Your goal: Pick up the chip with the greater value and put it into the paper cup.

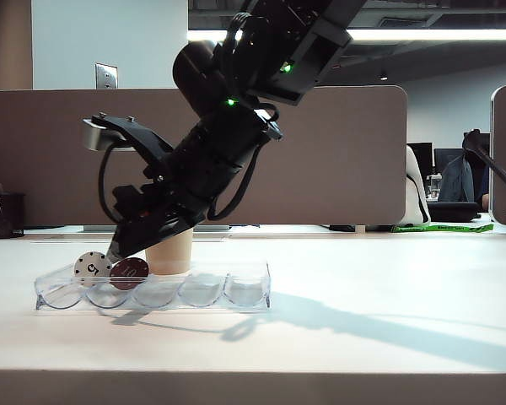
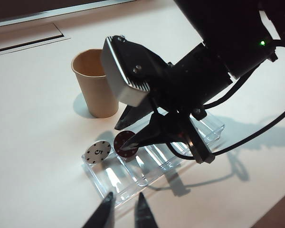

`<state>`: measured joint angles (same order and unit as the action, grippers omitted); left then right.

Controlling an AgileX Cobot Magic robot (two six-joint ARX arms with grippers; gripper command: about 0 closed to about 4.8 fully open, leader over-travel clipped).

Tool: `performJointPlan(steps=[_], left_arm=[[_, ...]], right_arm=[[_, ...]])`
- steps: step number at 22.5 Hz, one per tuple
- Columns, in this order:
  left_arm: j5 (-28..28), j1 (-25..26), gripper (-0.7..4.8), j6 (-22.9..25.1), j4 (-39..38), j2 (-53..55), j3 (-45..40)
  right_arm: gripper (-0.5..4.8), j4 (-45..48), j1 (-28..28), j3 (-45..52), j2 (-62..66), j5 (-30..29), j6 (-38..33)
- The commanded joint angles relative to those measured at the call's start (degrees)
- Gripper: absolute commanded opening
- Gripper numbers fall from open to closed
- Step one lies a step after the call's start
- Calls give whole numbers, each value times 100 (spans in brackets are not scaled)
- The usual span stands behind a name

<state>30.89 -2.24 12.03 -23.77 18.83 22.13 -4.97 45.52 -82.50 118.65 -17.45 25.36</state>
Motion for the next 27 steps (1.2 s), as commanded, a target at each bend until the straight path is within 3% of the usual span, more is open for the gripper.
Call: performJointPlan(steps=[1, 11, 27], left_arm=[[39, 0, 60, 20, 72, -2, 20], [42, 0, 60, 20, 72, -2, 20], [42, 0, 60, 17, 72, -2, 20]], right_arm=[[166, 52, -20, -17, -24, 125, -13], [164, 2, -59, -13, 0, 125, -15], [103, -284, -59, -13, 0, 118, -17]])
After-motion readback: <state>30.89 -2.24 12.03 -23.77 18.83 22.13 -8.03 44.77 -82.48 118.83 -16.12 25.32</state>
